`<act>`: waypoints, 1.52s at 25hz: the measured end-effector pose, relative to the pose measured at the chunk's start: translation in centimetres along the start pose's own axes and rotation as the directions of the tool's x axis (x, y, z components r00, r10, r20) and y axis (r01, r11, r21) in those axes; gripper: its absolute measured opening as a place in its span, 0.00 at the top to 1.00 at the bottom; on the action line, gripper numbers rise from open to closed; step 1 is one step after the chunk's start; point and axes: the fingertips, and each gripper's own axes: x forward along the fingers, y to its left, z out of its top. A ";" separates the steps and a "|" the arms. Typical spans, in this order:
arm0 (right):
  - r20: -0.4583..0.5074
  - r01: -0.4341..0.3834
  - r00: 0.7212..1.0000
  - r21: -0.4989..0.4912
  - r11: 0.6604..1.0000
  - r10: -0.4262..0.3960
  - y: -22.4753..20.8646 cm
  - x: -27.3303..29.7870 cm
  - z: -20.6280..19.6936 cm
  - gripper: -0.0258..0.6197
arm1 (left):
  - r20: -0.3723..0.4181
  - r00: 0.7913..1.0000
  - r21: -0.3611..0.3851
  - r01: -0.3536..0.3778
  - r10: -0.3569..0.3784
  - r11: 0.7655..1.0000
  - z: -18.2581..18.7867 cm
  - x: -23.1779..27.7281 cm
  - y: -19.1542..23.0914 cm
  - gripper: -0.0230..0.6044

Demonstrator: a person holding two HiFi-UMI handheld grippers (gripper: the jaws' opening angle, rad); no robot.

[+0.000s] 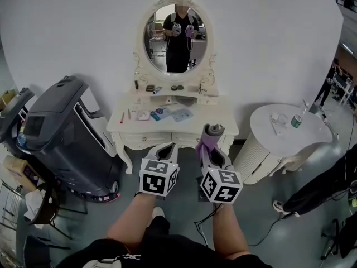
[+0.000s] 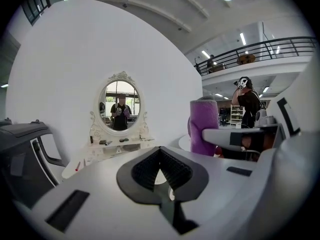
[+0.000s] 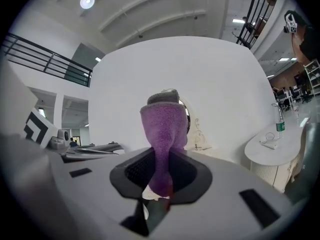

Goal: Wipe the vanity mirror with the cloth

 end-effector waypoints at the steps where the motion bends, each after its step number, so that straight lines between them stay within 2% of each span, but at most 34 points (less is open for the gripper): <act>1: 0.000 0.001 1.000 -0.002 1.000 -0.001 -0.4 0.5 0.2 0.84 | -0.004 1.000 -0.006 0.001 -0.001 1.000 0.1 0.6 0.1 0.97; 9: -0.006 0.009 1.000 -0.032 0.999 -0.009 -3.2 6.6 1.3 0.84 | -0.012 1.000 -0.009 0.021 -0.021 1.000 1.6 7.3 2.3 0.97; 21: 0.001 0.039 0.999 -0.063 0.997 -0.039 -9.0 22.0 5.1 0.84 | 0.010 0.999 -0.044 0.042 -0.042 0.998 6.4 21.5 9.7 0.97; 27: -0.016 0.024 1.000 -0.060 0.998 -0.025 -9.8 27.5 5.5 0.84 | -0.005 1.000 -0.054 0.019 -0.019 0.998 7.2 25.5 13.2 0.97; 38: -0.036 -0.037 0.999 -0.056 0.998 0.035 -11.7 35.1 5.7 0.84 | -0.060 0.998 -0.040 -0.033 0.031 0.999 7.2 31.6 16.3 0.97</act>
